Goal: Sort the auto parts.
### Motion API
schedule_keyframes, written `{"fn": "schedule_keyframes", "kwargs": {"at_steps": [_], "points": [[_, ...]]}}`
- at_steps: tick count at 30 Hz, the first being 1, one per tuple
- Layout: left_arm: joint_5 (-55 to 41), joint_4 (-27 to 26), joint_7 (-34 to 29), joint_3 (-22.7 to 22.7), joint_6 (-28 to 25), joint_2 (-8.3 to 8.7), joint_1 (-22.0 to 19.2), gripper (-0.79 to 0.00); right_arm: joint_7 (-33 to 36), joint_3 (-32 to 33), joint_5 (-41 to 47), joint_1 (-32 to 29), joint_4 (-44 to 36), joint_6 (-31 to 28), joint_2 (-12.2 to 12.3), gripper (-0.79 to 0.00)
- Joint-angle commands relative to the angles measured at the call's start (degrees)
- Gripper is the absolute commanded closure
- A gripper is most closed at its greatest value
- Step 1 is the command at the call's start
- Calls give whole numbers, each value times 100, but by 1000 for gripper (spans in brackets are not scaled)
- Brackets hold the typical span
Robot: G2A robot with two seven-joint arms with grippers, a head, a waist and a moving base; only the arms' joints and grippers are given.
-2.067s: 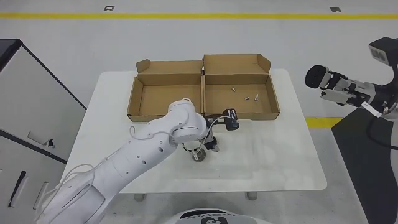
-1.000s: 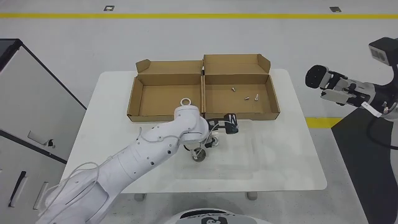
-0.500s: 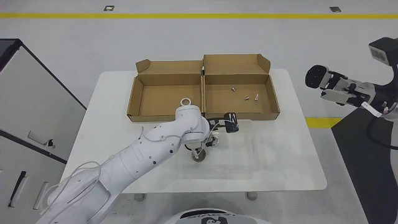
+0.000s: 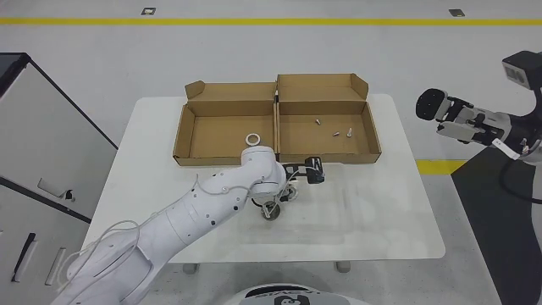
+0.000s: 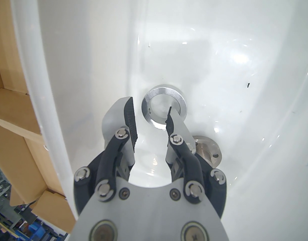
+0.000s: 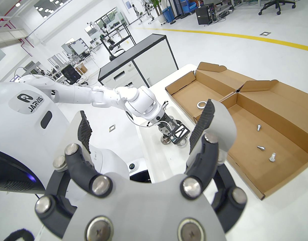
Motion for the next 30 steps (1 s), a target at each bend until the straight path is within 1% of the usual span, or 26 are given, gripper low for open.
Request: {"fn": "schedule_keyframes", "kwargs": {"at_steps": [1,9,10,12,14,15,17,19,20,21,22,23,24,25,27,30], "points": [[-3,-5,3,-7,-13,-1,2,-308,0,0,0,0,0,0,0,-785],[-107,-71,-101,-49,-129,15,36,-391,0,0,0,0,0,0,0,-785],[-114,-77,-136,-48,-154,17,35,-425,0,0,0,0,0,0,0,-785],[-123,-92,-161,-54,-174,22,40,-468,0,0,0,0,0,0,0,-785],[-139,-106,-184,-52,-194,25,50,-560,0,0,0,0,0,0,0,-785],[-161,-116,-190,-51,-204,25,58,-566,0,0,0,0,0,0,0,-785],[-243,-133,-216,-56,-236,25,63,-619,0,0,0,0,0,0,0,-785],[-318,-144,-259,-57,-255,23,65,-628,0,0,0,0,0,0,0,-785],[-340,-148,-281,-58,-260,23,60,-622,0,0,0,0,0,0,0,-785],[-353,-151,-293,-58,-260,22,56,-594,0,0,0,0,0,0,0,-785],[-362,-149,-302,-58,-257,22,54,-536,0,0,0,0,0,0,0,-785],[-370,-144,-308,-57,-253,21,53,-496,0,0,0,0,0,0,0,-785],[-373,-139,-307,-55,-253,20,50,-422,0,0,0,0,0,0,0,-785],[-374,-134,-305,-53,-253,20,47,-385,0,0,0,0,0,0,0,-785],[-378,-122,-316,-43,-263,17,39,-348,0,0,0,0,0,0,0,-785],[-400,-113,-358,-15,-306,10,20,-314,0,0,0,0,0,0,0,-785]]}}
